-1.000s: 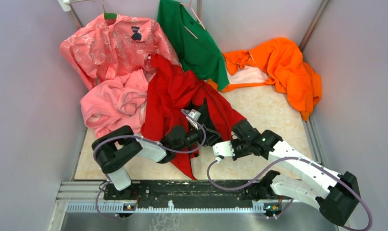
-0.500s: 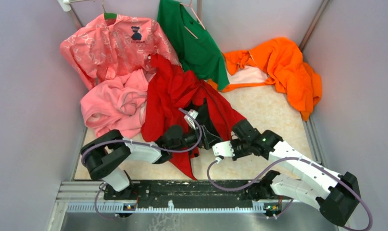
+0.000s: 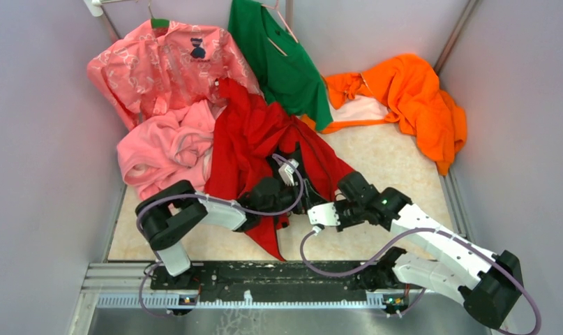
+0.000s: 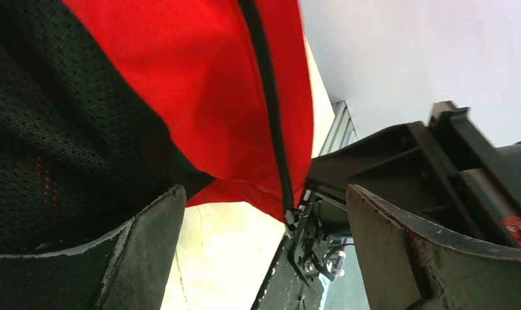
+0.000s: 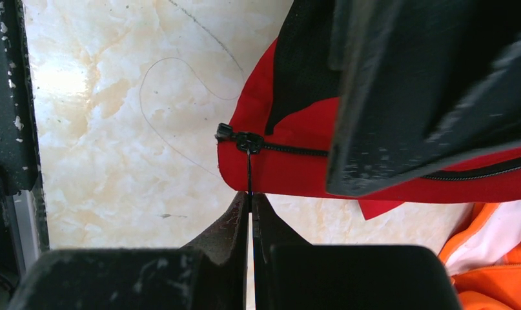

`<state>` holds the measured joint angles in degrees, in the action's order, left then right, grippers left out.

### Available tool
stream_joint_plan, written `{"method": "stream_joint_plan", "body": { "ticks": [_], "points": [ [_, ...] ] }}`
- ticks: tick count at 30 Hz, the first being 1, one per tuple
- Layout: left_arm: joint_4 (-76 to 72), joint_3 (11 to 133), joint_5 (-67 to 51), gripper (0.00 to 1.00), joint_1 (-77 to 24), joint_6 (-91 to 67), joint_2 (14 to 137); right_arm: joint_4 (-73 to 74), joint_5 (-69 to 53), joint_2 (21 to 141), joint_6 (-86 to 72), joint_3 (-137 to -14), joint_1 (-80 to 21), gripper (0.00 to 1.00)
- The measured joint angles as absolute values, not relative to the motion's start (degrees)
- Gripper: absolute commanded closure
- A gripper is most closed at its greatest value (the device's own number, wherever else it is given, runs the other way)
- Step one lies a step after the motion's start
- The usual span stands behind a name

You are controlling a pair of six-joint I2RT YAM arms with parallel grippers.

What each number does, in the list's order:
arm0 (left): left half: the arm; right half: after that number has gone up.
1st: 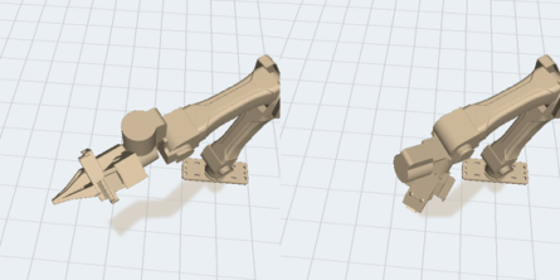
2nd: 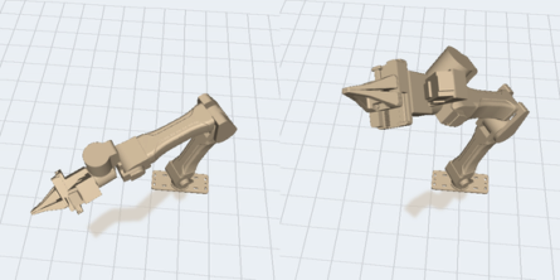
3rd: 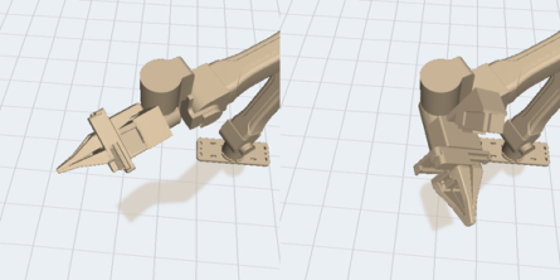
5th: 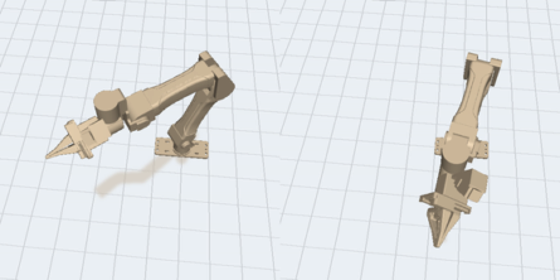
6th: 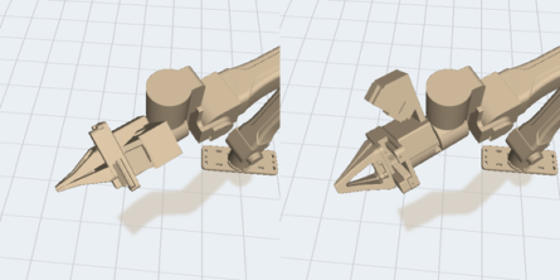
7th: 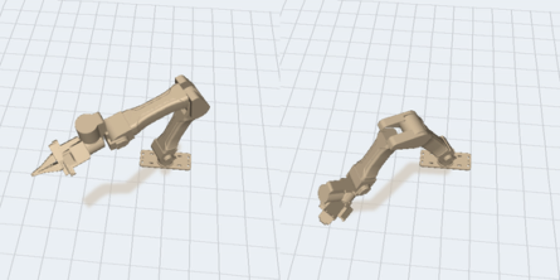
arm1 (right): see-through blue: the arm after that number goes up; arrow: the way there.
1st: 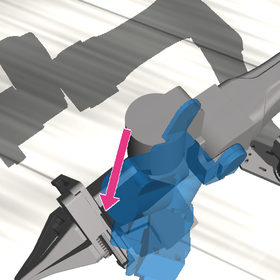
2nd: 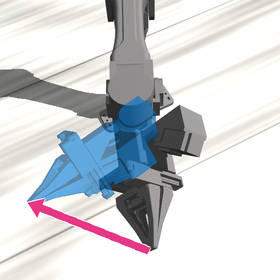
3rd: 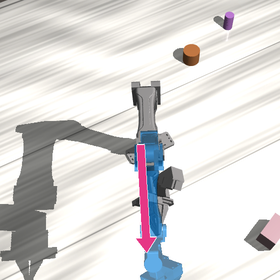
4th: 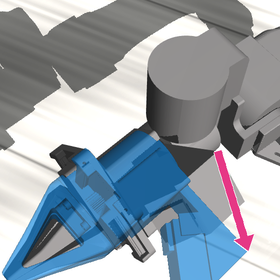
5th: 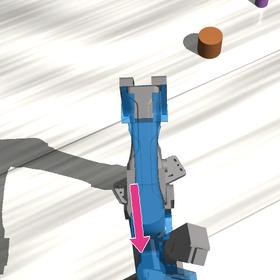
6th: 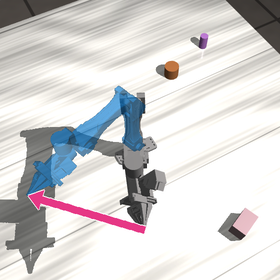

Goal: Zip up the jacket
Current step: Adjust the zipper on the jacket.

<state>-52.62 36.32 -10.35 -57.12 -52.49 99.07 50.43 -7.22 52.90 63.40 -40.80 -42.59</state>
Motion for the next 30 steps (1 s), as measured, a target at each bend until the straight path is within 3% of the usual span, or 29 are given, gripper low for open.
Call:
{"method": "stream_joint_plan", "body": {
  "ticks": [8,20,24,30],
  "points": [
    [-51.66,40.36,-12.60,0.10,-57.12,-55.31,103.83,50.43,-7.66,53.12,63.40,-41.32,-42.46,1.00],
    [-51.16,44.66,-16.27,0.35,-57.19,-56.90,108.16,50.46,-7.64,53.43,63.42,-41.34,-42.46,1.00],
    [-50.89,46.02,-17.47,0.52,-57.19,-57.17,109.86,50.48,-7.66,53.43,63.42,-41.34,-42.46,1.00],
    [-51.42,48.07,-19.42,0.90,-57.23,-57.32,111.74,50.52,-7.68,53.43,63.46,-41.34,-42.46,1.00]
  ]
}}
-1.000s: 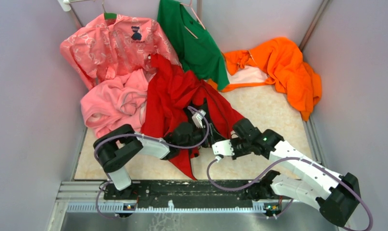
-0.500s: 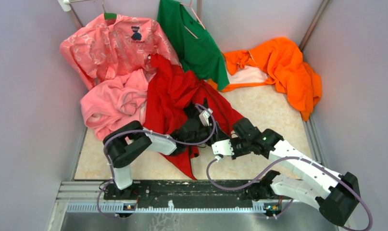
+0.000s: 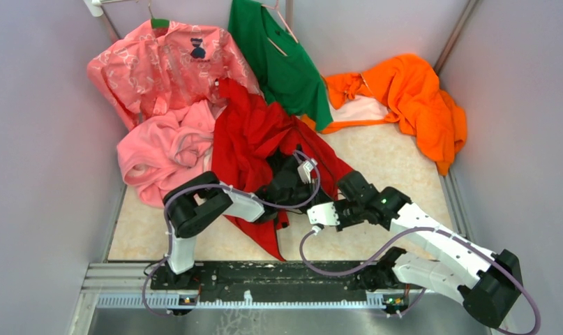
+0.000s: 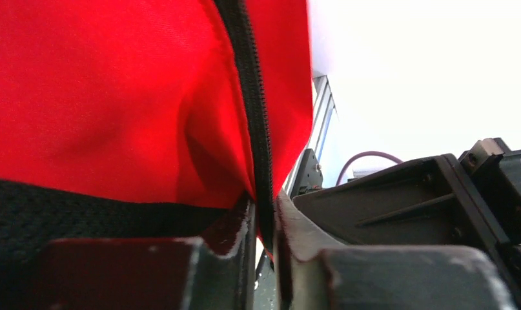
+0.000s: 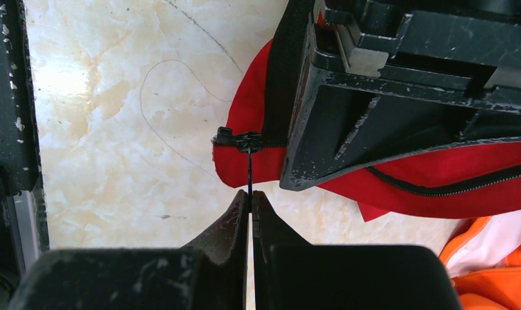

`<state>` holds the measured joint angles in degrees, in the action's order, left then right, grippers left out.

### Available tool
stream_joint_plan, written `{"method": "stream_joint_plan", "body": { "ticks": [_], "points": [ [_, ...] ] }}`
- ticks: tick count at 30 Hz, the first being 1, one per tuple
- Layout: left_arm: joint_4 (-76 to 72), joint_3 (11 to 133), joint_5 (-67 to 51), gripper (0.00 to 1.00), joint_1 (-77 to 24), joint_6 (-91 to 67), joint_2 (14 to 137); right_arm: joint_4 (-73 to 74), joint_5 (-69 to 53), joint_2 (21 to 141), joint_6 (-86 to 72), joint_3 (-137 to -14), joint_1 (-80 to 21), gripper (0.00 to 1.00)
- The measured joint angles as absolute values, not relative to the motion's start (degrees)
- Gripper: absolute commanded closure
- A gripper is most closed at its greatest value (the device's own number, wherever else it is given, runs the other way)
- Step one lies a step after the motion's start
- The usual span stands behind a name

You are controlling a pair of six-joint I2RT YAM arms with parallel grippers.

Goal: Zip up the jacket
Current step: Adjust the zipper on the jacket.

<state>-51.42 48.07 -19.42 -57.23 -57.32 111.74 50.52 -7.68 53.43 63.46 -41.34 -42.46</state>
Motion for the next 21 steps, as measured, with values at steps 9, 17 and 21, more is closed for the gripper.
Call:
{"method": "stream_joint_plan", "body": {
  "ticks": [9,17,21],
  "points": [
    [-53.08,48.95,-21.43,1.00,-57.23,-56.69,113.67,51.99,-7.57,54.43,64.47,-41.78,-42.46,1.00],
    [-56.86,48.10,-19.94,1.00,-57.52,-48.21,113.25,53.69,-7.38,54.78,64.93,-43.42,-42.63,1.00],
    [-59.02,46.13,-17.91,1.00,-57.93,-42.94,111.94,53.01,-7.38,54.83,64.84,-43.40,-43.11,1.00]
  ]
}}
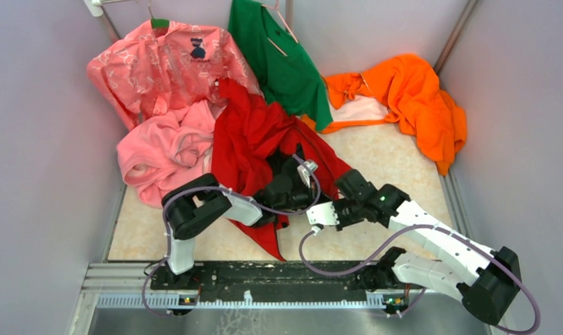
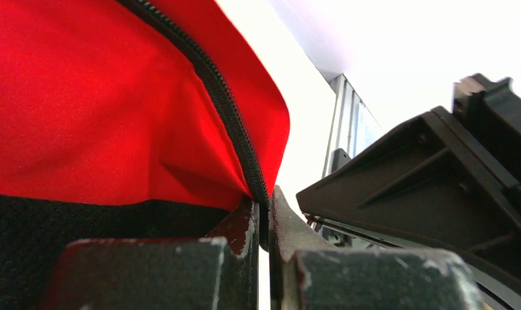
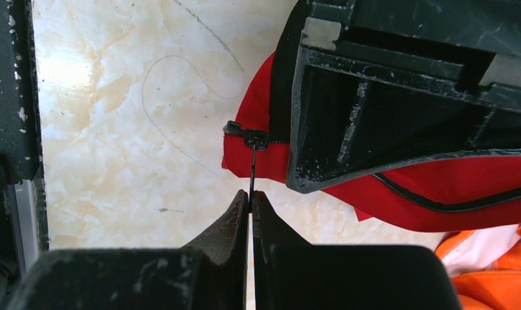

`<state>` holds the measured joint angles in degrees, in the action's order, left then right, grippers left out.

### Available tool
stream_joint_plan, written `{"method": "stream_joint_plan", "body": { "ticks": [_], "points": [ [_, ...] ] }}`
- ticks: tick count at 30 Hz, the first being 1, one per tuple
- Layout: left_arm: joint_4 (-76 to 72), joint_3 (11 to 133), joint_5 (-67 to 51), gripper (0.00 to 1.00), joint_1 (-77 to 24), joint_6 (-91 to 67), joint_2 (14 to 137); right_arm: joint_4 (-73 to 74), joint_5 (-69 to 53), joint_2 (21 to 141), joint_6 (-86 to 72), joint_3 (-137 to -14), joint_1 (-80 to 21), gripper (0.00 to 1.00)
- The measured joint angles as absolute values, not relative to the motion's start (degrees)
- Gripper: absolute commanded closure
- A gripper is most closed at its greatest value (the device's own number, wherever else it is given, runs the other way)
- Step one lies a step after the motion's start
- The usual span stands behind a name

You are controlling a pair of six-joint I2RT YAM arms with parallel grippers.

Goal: Zip up the jacket
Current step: Adjust the zipper on the jacket.

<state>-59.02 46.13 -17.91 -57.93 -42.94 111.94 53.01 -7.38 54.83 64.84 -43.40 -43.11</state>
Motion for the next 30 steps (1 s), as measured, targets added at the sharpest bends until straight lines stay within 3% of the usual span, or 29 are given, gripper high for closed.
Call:
{"method": "stream_joint_plan", "body": {
  "ticks": [20,30],
  "points": [
    [-75.20,38.87,-10.79,1.00,-58.78,-28.62,109.58,47.46,-10.70,57.43,61.19,-43.51,-43.31,1.00],
    [-83.15,38.28,-9.37,1.00,-58.70,-28.21,110.26,50.37,-16.16,57.43,57.76,-49.21,-36.97,1.00]
  ]
}}
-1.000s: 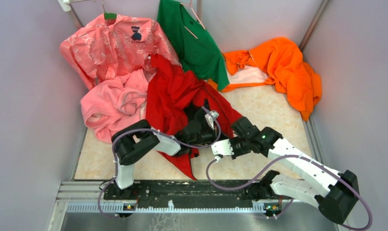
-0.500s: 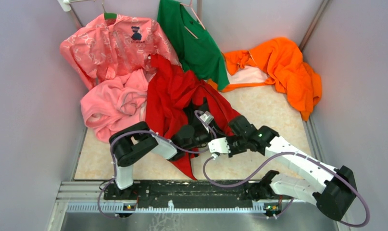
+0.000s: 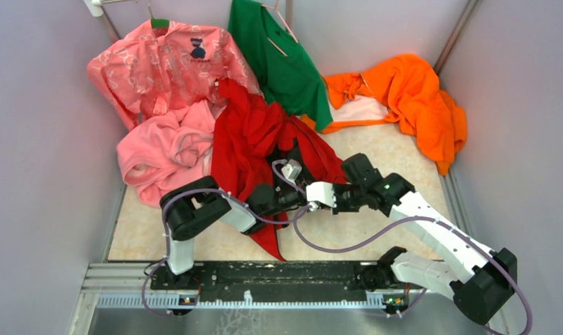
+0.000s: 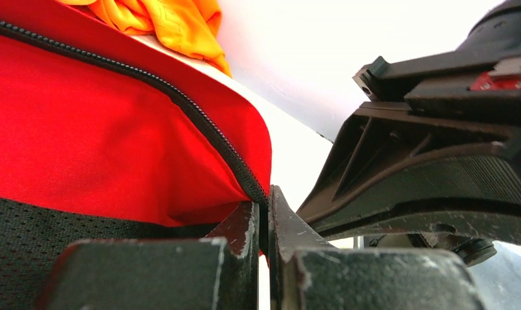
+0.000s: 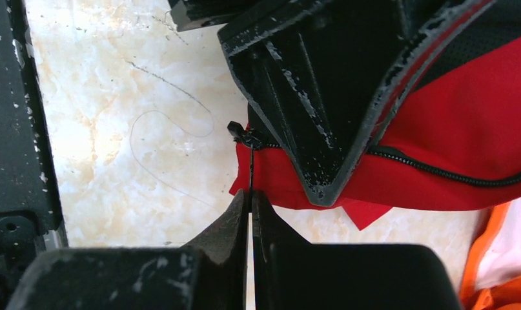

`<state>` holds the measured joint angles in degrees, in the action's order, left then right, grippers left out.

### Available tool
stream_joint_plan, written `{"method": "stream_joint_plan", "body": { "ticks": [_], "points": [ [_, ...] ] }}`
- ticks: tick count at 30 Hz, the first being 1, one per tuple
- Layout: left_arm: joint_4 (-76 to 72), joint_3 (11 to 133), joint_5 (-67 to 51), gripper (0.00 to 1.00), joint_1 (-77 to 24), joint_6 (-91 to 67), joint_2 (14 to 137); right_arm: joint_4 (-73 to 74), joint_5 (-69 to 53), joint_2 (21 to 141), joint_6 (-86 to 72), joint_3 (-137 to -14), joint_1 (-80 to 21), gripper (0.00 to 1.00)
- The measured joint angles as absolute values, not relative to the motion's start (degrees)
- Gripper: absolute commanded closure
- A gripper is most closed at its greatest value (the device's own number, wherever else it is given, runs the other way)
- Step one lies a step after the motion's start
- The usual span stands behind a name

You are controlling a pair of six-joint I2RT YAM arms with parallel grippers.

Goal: Zip up the jacket
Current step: Adjust the zipper on the jacket.

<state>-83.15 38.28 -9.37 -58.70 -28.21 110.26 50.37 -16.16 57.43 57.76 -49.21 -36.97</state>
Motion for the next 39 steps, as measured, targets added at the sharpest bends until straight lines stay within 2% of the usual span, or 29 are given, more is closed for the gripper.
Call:
{"method": "stream_joint_plan", "body": {
  "ticks": [8,11,13,15,18,30,35,39],
  "points": [
    [-84.84,37.91,-9.26,1.00,-58.78,-26.04,110.50,51.79,-18.33,57.45,56.05,-49.95,-35.81,0.98],
    [-85.17,37.54,-9.23,1.00,-58.78,-25.82,110.48,51.94,-18.79,57.25,55.64,-49.95,-35.75,0.79],
    [-85.23,37.39,-9.15,1.00,-58.74,-25.85,110.41,52.84,-21.32,56.60,55.24,-49.95,-34.74,0.62],
    [-85.23,37.12,-9.10,1.00,-58.72,-25.89,110.02,54.37,-25.08,55.33,55.33,-49.98,-32.91,0.53],
    [-85.23,36.07,-9.02,1.00,-58.43,-26.09,108.38,56.03,-30.59,52.45,55.86,-50.06,-29.23,0.46],
    [-82.46,33.17,-11.03,1.00,-57.49,-27.92,97.14,55.37,-54.35,44.91,61.14,-46.59,-21.32,0.43],
    [-73.69,33.39,-11.66,1.00,-56.66,-28.67,91.05,54.19,-60.18,44.34,63.37,-43.99,-21.19,0.43],
    [-63.94,35.83,-11.49,1.00,-56.49,-27.46,86.15,49.17,-60.18,41.98,60.07,-41.58,-21.19,0.42]
  ]
}}
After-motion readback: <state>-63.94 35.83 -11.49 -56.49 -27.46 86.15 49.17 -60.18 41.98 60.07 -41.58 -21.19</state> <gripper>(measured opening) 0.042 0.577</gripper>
